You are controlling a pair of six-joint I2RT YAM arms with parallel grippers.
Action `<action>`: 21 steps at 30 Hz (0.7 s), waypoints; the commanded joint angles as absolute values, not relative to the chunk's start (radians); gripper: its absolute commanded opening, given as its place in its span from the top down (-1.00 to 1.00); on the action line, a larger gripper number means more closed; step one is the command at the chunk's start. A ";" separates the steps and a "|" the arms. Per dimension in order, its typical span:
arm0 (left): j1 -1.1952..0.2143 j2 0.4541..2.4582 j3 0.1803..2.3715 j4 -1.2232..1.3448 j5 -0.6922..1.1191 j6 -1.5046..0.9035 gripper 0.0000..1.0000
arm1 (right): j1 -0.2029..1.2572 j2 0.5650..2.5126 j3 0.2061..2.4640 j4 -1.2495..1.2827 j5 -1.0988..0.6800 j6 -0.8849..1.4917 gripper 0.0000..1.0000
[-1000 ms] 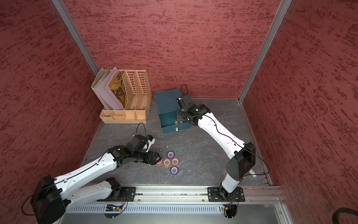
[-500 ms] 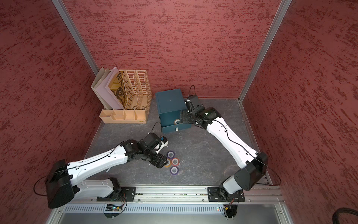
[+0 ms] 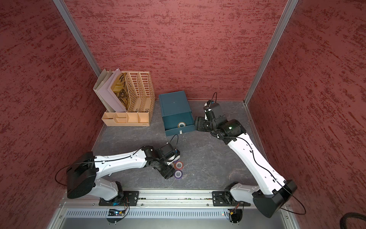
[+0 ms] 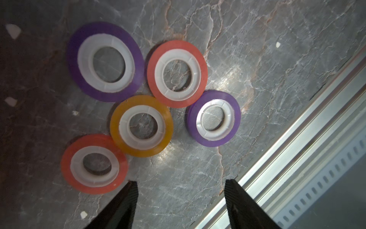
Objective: Place the transparent tape into the drawer according to color
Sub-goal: Pick up the tape at the center of the board.
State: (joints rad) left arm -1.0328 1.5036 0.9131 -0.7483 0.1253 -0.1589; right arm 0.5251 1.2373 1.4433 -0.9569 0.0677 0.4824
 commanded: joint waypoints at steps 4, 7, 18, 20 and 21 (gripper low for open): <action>-1.047 1.535 0.942 -0.680 0.105 -0.103 -0.39 | 0.512 1.170 1.411 -0.986 0.084 0.509 -0.57; -1.051 1.558 0.954 -0.665 0.097 -0.081 -0.40 | 0.512 1.151 1.405 -0.992 0.087 0.517 -0.58; -1.046 1.663 1.006 -0.684 0.101 -0.036 -0.40 | 0.511 1.111 1.408 -1.016 0.107 0.529 -0.59; -1.042 1.675 1.012 -0.699 0.114 -0.037 -0.40 | 0.511 1.108 1.408 -1.017 0.107 0.530 -0.60; -1.040 1.679 1.012 -0.703 0.120 -0.038 -0.40 | 0.511 1.107 1.407 -1.017 0.106 0.530 -0.60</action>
State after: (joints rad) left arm -1.0473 1.6627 0.9886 -0.6842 0.1040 -0.0544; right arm 0.5198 1.1244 1.4094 -1.0008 0.0780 0.5201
